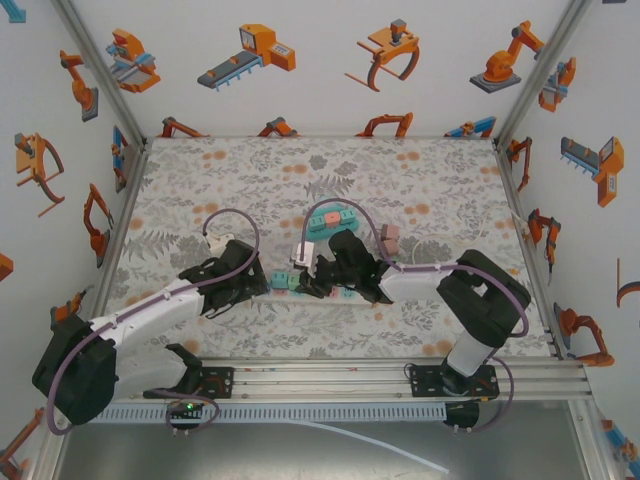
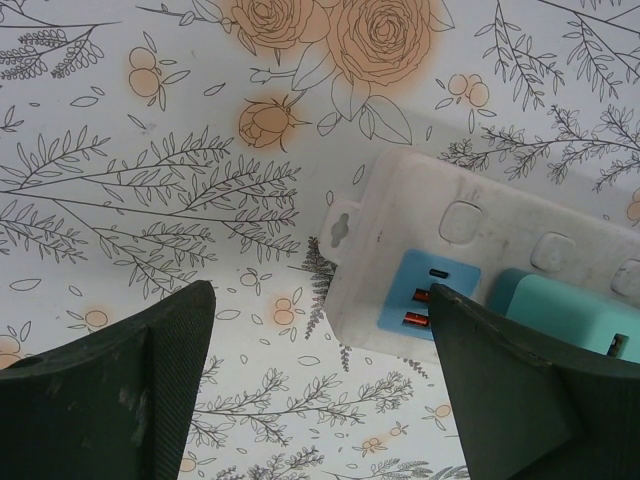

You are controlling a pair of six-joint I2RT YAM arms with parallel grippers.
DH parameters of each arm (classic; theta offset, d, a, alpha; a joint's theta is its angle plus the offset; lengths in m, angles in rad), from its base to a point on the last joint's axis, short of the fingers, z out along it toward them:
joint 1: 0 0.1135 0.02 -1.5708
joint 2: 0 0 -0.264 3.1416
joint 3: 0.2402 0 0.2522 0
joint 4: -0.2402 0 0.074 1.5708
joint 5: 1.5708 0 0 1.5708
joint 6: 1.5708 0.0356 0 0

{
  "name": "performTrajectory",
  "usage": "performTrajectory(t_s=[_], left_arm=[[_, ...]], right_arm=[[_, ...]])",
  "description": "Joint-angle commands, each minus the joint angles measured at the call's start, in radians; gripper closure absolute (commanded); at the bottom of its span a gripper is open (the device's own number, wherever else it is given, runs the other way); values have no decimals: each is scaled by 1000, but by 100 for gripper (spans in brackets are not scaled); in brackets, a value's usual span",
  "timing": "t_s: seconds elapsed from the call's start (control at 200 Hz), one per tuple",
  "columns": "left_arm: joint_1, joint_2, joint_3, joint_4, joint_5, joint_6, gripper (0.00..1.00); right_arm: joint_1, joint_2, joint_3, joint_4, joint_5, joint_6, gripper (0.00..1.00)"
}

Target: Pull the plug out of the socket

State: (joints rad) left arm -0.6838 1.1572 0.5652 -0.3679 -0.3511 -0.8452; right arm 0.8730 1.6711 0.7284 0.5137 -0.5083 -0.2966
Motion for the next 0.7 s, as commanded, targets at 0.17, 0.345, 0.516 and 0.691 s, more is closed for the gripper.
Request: performTrajectory(t_s=[0.17,0.345,0.516,0.691], left_arm=[[-2,9,-99,34,92,32,27],[-5,27,-114,11,114,27,33],[-9,48,-132,29,131,17,38],[-16,62,-143,49,131,3,40]], right_arm=[[-9,-38,2,122,53,14,84],[-17,-44,0,127,92,60,84],[-51,-54,7,163,54,157,83],[-47,-57,16,134,31,115,84]])
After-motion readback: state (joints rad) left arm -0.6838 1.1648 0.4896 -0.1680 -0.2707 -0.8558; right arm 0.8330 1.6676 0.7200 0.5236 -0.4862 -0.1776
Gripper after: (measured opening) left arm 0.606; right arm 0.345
